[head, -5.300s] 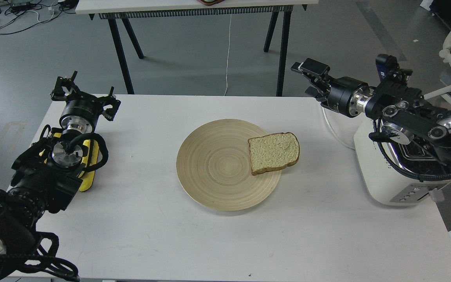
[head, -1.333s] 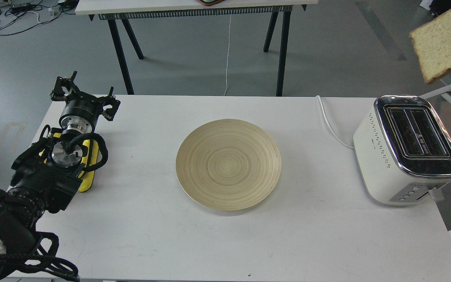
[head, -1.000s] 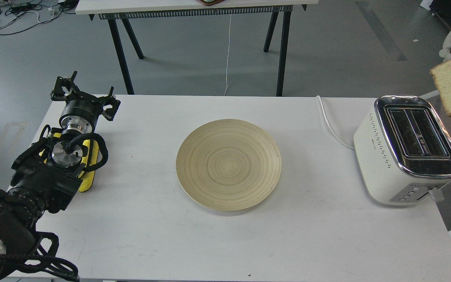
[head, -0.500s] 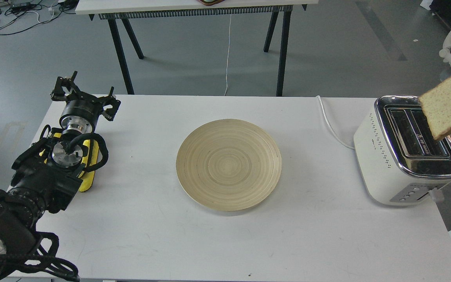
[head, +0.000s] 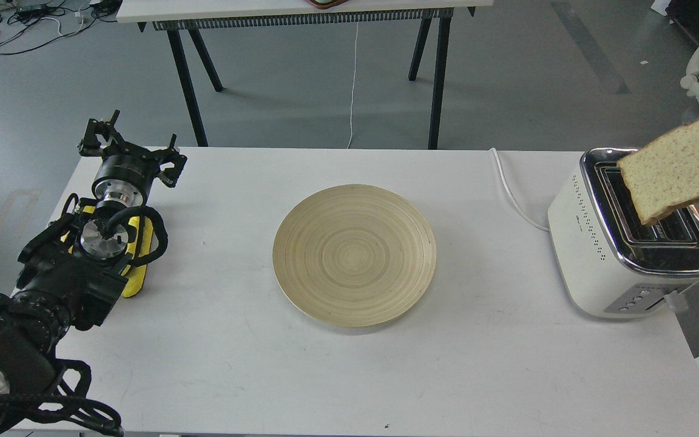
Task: Put bread in toaster with right arm
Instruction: 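Carry the bread over the toaster and lower it into the slot, then release the bread in the toaster slot and raise the right gripper away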
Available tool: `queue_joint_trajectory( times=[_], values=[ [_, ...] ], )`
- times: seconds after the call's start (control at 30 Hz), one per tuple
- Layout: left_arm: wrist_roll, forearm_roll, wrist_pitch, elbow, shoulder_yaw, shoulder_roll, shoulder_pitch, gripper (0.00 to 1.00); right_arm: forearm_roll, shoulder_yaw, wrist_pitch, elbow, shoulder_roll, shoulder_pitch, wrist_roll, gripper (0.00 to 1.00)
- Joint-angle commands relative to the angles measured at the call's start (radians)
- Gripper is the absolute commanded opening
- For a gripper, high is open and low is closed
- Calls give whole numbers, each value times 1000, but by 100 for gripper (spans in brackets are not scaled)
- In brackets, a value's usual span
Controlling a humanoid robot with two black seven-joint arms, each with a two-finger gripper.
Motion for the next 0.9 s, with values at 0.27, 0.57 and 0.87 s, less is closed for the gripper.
queue_joint_trajectory(
  times=[0.27, 0.57, 0.87],
  values=[
    [0, 0, 0, 0, 0, 0, 0, 100, 32, -1, -6, -21, 35, -38, 2, 0],
    [0, 0, 0, 0, 0, 0, 0, 100, 36, -2, -12, -34, 57, -71, 2, 0],
    [0, 0, 0, -2, 0, 0, 0, 100, 42, -1, -15, -44, 98, -92, 2, 38]
  ],
)
